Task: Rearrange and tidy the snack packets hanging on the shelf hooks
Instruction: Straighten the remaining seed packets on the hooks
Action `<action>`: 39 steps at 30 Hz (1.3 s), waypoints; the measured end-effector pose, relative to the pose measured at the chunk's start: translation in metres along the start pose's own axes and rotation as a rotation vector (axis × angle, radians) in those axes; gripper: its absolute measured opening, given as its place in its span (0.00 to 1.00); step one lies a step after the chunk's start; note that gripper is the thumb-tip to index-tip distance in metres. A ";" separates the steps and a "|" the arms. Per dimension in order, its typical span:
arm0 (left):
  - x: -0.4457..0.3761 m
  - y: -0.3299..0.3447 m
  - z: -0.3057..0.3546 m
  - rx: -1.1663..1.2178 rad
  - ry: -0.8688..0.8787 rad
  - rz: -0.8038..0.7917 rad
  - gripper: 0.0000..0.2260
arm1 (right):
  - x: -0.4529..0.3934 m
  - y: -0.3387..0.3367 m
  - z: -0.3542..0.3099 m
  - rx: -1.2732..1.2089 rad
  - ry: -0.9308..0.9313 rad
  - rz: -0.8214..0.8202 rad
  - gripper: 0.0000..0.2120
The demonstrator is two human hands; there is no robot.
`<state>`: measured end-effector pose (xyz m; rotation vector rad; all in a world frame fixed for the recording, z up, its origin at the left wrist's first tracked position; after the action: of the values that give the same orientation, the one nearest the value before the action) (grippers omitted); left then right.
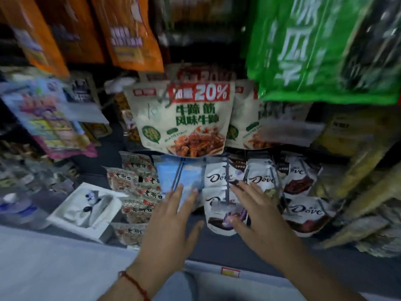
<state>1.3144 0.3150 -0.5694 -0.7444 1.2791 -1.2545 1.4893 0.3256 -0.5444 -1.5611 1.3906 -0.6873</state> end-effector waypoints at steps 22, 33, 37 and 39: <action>-0.145 -0.308 -0.032 -0.112 -0.032 -0.368 0.32 | -0.109 -0.234 -0.189 0.147 0.216 -0.129 0.36; -0.205 -0.209 -0.069 -0.236 -0.048 -0.474 0.34 | -0.220 -0.153 -0.136 0.336 0.152 -0.242 0.24; -0.216 -0.188 -0.074 -0.226 -0.009 -0.437 0.28 | -0.227 -0.144 -0.132 0.381 0.136 -0.263 0.14; -0.215 -0.186 -0.073 -0.235 0.013 -0.426 0.23 | -0.227 -0.143 -0.133 0.398 0.133 -0.261 0.13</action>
<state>1.2317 0.4923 -0.3509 -1.2273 1.3357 -1.4590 1.3928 0.5037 -0.3238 -1.4036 1.0673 -1.1679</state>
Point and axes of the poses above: each hand's wrist, its own x-axis away from the middle knuckle, its own y-axis out of the palm, z = x × y, the point moved 10 cm from there along -x, towards the middle knuckle, and after that the axes turned 10 degrees about z, right-handed, at the moved point
